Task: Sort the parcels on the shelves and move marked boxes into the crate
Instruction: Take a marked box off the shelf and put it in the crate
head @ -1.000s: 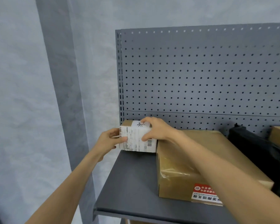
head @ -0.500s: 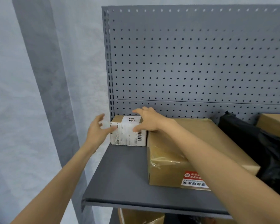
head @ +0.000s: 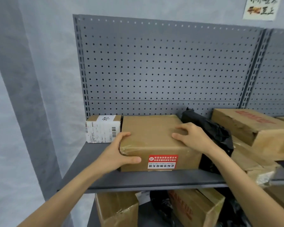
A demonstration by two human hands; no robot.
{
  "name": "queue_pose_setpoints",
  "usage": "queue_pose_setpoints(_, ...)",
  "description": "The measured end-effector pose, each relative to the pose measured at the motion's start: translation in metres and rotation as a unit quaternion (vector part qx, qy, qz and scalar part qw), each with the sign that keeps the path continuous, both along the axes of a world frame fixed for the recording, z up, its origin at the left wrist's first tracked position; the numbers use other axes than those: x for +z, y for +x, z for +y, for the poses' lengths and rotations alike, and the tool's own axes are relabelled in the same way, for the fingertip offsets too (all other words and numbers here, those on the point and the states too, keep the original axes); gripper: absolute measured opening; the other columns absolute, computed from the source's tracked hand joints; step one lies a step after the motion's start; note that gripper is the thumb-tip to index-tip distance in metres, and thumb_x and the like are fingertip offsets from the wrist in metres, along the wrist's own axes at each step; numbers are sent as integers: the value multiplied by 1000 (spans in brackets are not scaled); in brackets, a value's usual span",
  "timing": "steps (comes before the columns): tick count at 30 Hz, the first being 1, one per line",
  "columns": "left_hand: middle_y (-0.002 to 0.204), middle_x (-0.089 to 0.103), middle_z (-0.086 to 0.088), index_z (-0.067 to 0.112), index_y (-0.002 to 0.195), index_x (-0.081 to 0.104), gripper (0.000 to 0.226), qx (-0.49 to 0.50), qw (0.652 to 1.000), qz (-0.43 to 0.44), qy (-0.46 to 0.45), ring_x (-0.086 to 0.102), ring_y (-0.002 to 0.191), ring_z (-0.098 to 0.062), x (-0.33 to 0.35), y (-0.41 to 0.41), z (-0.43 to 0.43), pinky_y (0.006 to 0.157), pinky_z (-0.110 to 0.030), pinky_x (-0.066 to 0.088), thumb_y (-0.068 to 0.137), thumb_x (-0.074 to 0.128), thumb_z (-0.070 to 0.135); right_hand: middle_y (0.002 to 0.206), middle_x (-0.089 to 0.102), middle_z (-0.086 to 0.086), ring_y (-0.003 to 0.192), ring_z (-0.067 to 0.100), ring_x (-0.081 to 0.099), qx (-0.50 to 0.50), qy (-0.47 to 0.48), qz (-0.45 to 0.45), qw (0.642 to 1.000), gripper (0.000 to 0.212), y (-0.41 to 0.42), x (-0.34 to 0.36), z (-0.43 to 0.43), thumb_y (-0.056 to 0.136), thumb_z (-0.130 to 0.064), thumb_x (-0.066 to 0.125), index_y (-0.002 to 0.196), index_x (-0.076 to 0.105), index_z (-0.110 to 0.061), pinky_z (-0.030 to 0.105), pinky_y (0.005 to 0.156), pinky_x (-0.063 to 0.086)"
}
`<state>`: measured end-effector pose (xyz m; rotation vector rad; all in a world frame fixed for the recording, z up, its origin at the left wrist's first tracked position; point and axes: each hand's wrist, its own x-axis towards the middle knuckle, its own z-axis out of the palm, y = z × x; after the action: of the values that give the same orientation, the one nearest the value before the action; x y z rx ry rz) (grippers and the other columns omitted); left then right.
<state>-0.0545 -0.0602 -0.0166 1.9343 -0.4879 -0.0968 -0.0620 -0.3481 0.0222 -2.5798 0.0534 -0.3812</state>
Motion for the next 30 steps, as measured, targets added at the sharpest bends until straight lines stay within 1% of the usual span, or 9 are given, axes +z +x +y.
queue_pose_setpoints(4, 113, 58, 22, 52, 114, 51, 76, 70, 995, -46, -55, 58, 100, -1, -5, -6, -8, 84, -27, 52, 53, 91, 33, 125, 58, 2, 114, 16, 53, 21, -12, -28, 999, 44, -2, 0, 3, 89, -42, 63, 125, 62, -16, 21, 88, 35)
queue_pose_setpoints(7, 107, 62, 20, 52, 111, 56, 71, 86, 991, -57, -83, 60, 98, -4, 6, -8, -8, 81, -31, 55, 54, 92, 30, 112, 61, -5, 108, 12, 56, 59, 4, -42, 997, 34, -7, 12, 7, 89, -43, 62, 112, 68, -20, 22, 85, 38)
queue_pose_setpoints(10, 109, 60, 22, 51, 111, 57, 68, 84, 989, -90, -80, 60, 98, -2, 37, -7, -9, 76, -28, 55, 54, 91, 35, 105, 63, -12, 106, 10, 58, 64, -3, -137, 988, 30, -21, 33, 10, 88, -50, 56, 103, 69, -27, 27, 87, 42)
queue_pose_setpoints(14, 110, 60, 22, 49, 113, 56, 68, 71, 986, -139, -59, 59, 100, -1, 97, -2, -4, 78, -27, 53, 53, 88, 46, 116, 57, -20, 111, 5, 49, 74, -67, -229, 968, 69, -43, 65, 16, 73, -78, 43, 123, 58, -34, 31, 89, 39)
queue_pose_setpoints(17, 110, 63, 12, 44, 113, 58, 65, 68, 987, -138, -50, 63, 99, -12, 143, 2, 2, 75, -36, 57, 55, 88, 43, 138, 46, -13, 124, 12, 41, 82, -202, -253, 943, 107, -52, 75, 25, 57, -89, 47, 145, 33, -30, 40, 108, 27)
queue_pose_setpoints(19, 106, 67, 8, 43, 111, 59, 67, 58, 989, -131, -28, 67, 93, -16, 167, 3, 4, 73, -39, 60, 50, 86, 48, 150, 33, -4, 134, 19, 32, 55, -310, -254, 914, 127, -51, 75, 28, 52, -90, 52, 153, 15, -23, 53, 116, 14)
queue_pose_setpoints(21, 99, 71, 10, 44, 106, 60, 62, 53, 990, -134, -7, 70, 87, -16, 181, 4, 3, 72, -42, 61, 49, 84, 53, 151, 31, 2, 134, 25, 33, 22, -353, -254, 900, 129, -46, 72, 30, 56, -79, 64, 154, 9, -16, 58, 114, 17)
queue_pose_setpoints(26, 107, 68, 14, 46, 118, 52, 73, 28, 988, -150, 8, 68, 88, -7, 191, 6, 4, 64, -30, 58, 52, 77, 63, 127, 54, 9, 106, 29, 54, 13, -305, -345, 888, 106, -37, 76, 27, 59, -46, 78, 148, 33, -9, 41, 87, 41)
queue_pose_setpoints(30, 105, 66, 27, 65, 116, 45, 82, 20, 992, -88, -92, 56, 110, -3, 190, 17, 33, 90, -40, 50, 41, 77, 77, 127, 46, -6, 111, 11, 44, 56, -79, -330, 939, 115, -33, 88, 7, 55, -45, 83, 150, 22, -23, 30, 87, 38)
